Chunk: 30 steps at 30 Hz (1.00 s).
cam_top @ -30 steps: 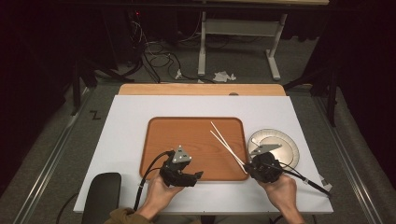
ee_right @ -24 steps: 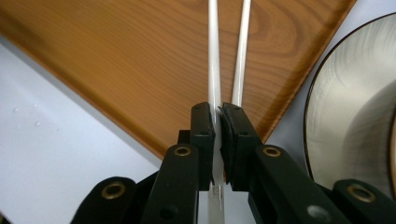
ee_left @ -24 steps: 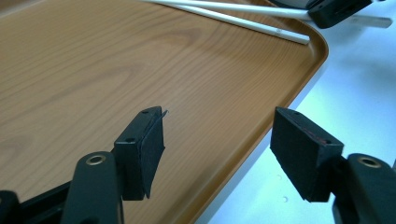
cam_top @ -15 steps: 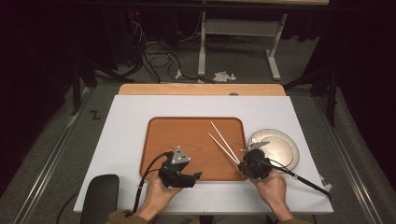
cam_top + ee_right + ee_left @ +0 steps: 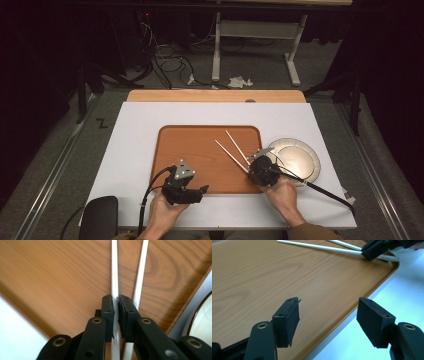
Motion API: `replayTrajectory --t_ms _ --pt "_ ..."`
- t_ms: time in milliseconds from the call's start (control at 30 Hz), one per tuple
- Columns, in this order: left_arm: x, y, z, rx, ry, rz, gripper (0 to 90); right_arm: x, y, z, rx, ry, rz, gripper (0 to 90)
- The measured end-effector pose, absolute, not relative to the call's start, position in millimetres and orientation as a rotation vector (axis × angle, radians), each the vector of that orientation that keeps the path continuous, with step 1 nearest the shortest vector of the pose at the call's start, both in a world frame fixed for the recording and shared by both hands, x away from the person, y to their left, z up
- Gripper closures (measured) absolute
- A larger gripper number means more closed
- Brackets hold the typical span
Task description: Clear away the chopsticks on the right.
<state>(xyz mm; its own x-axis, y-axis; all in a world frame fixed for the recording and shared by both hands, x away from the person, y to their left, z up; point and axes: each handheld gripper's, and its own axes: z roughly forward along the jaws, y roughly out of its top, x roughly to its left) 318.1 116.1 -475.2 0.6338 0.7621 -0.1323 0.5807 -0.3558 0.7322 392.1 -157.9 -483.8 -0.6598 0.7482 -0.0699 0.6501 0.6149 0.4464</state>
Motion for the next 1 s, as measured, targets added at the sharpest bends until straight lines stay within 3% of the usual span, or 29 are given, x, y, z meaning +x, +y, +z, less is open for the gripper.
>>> replayTrajectory --t_ms 133,667,1000 --pt "316 120 -476 2.065 1.067 0.303 34.8 396 -155 -485 1.112 2.588 0.555 80.9" --pt "311 125 -476 2.055 1.093 0.316 34.7 404 -152 -486 1.074 2.526 0.495 83.7" --pt "310 124 -475 2.056 1.086 0.317 34.7 400 -153 -485 1.043 2.515 0.503 77.3"
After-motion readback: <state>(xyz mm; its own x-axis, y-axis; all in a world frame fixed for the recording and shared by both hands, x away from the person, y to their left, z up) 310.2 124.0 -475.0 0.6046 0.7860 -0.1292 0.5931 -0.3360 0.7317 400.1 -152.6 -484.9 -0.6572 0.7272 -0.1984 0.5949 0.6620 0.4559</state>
